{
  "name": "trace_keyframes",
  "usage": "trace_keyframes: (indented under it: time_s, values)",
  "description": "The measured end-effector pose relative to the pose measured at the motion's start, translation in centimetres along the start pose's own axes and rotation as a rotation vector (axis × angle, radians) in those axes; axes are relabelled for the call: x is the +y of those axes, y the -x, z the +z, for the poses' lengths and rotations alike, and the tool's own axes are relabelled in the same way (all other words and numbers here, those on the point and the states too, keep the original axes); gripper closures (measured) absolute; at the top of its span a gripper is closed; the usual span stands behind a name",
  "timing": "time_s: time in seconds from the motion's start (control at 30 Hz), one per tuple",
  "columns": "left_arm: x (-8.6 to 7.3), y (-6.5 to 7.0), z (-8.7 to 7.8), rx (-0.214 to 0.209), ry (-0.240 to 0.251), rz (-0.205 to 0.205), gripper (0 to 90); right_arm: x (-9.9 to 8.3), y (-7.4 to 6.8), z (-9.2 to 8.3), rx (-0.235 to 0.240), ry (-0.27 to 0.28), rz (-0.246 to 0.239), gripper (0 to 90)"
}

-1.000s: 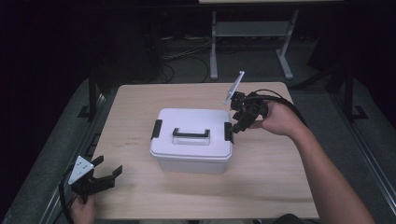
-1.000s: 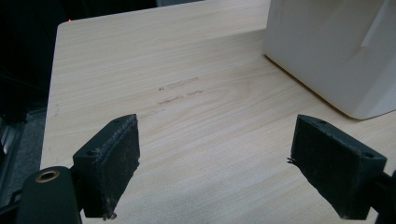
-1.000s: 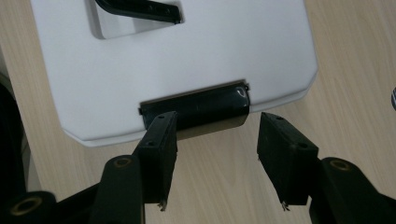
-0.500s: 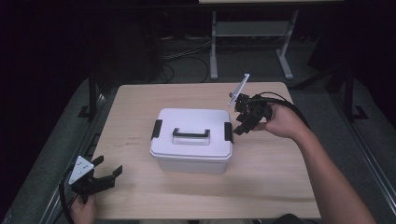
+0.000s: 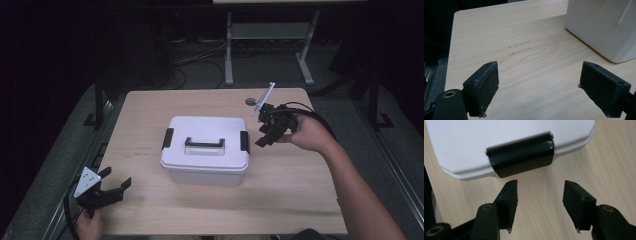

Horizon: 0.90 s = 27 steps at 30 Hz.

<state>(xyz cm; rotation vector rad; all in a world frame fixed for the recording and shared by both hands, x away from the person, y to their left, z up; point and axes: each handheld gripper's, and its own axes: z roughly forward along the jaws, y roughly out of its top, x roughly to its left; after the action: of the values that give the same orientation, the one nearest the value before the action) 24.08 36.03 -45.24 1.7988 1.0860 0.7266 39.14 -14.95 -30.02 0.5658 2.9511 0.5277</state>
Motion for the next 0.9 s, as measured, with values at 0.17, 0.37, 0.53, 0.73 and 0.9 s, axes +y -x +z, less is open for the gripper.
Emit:
trace_keyframes:
  time_s: [0.17,0.37,0.53,0.73,0.9]
  values:
    - [-0.1,-0.1,-0.1,0.002,-0.002,-0.001,15.1,-0.7,0.2,0.3,-0.001,0.002,0.005,44.1]
    - [-0.1,-0.1,-0.1,0.003,-0.001,-0.004,15.1,-1.5,0.3,0.6,-0.002,0.002,0.019,43.4]
    - [-0.1,-0.2,-0.1,0.004,0.001,-0.006,15.1,-2.1,0.4,0.9,-0.007,0.006,0.024,42.8]
    - [-0.1,-0.1,-0.1,0.004,-0.001,-0.004,15.0,-2.7,0.5,1.1,-0.007,0.006,0.035,41.9]
    - [-0.1,-0.1,-0.1,0.005,-0.001,-0.005,15.0,-3.1,0.6,1.3,-0.008,0.004,0.042,41.9]
